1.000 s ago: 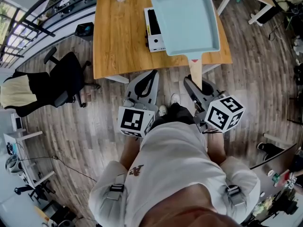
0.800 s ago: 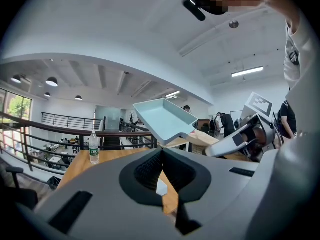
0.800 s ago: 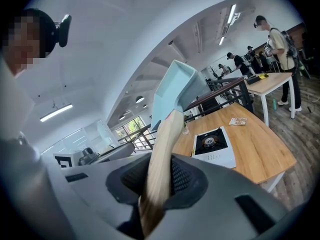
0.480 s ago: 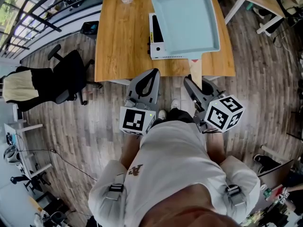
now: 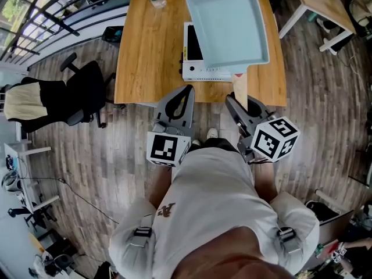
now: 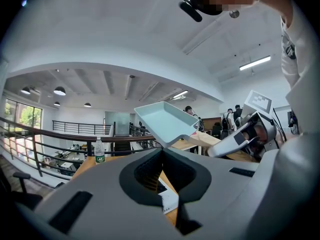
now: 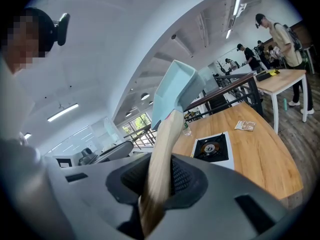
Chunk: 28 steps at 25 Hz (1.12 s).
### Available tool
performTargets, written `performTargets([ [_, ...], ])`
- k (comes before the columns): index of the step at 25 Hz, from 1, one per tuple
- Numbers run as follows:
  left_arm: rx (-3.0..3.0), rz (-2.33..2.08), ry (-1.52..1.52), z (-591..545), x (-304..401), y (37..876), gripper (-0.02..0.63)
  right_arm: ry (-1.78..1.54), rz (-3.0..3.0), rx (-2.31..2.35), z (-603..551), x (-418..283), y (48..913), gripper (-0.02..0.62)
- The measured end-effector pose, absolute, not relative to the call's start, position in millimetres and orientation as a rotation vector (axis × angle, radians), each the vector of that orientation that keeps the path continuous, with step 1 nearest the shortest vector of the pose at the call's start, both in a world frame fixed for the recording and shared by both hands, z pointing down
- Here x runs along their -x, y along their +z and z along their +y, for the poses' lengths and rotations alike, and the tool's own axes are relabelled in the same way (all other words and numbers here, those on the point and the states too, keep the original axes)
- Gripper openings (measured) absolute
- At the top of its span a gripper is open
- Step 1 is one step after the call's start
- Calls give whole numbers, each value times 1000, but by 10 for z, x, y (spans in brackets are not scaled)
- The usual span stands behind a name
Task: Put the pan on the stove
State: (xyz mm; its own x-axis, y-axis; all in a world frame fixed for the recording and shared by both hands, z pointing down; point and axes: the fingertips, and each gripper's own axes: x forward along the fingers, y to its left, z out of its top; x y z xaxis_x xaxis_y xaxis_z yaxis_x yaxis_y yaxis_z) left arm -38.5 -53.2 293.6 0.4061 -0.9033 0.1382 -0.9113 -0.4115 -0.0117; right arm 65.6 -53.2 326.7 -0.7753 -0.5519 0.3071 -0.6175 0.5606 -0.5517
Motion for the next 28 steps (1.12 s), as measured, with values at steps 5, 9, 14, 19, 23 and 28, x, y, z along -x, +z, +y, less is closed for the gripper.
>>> performTargets([
  [5, -2553, -1712, 212, -644, 326, 2931, 18, 1009, -2701, -962, -669, -703, 3253, 80],
  [9, -2538, -1737, 229, -719, 320, 2936, 19, 1013, -2711, -934, -757, -697, 3252, 80],
  [14, -2515, -1754, 243, -825, 365, 2920, 18, 1022, -2717, -923, -892, -663, 3239, 80],
  [19, -2511, -1742, 236, -958, 482, 2982, 18, 1031, -2703, -927, -1017, -542, 3303, 80],
  [23, -2537, -1702, 233, -1114, 538, 3010, 18, 1037, -2686, -955, -1126, -463, 3340, 80],
  [28, -2573, -1654, 216, -1350, 673, 2985, 19, 1027, -2668, -1019, -1313, -367, 3310, 80],
])
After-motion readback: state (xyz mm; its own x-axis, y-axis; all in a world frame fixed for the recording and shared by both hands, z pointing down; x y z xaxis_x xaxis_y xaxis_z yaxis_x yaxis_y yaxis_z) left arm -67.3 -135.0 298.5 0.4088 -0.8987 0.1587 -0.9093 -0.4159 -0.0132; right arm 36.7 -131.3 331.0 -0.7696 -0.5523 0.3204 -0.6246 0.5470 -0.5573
